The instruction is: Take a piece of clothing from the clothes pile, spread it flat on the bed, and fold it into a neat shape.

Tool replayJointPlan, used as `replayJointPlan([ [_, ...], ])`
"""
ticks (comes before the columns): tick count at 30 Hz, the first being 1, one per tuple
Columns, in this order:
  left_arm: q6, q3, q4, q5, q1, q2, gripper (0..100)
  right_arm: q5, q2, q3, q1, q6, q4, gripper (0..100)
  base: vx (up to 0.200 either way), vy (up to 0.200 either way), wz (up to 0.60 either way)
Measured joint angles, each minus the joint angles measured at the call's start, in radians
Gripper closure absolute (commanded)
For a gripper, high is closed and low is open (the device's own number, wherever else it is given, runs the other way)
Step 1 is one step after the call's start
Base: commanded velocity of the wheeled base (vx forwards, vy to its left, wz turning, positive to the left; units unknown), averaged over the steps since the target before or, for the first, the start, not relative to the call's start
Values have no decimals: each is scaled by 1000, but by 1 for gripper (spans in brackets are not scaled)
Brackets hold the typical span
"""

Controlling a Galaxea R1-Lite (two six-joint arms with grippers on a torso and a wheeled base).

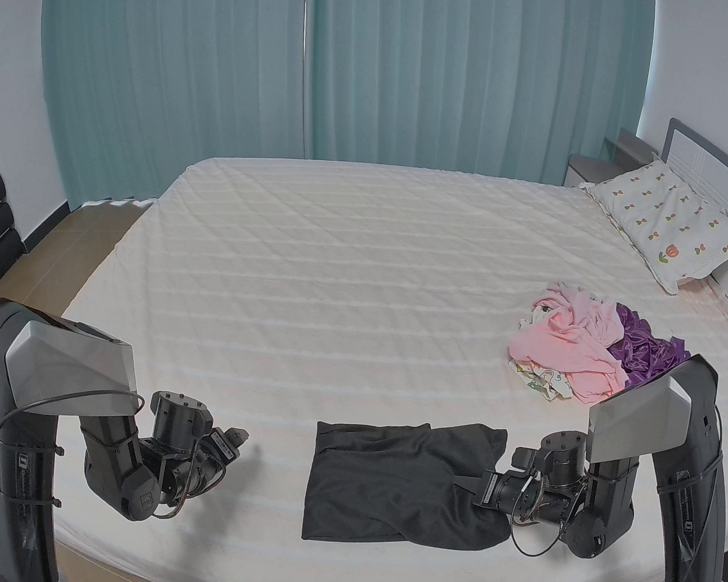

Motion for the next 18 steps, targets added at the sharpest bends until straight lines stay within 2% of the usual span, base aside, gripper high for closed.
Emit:
replayJointPlan([
  [18, 1, 1, 0, 0, 1, 0, 0, 11, -48, 59, -14, 1, 0, 100, 0, -200, 0],
])
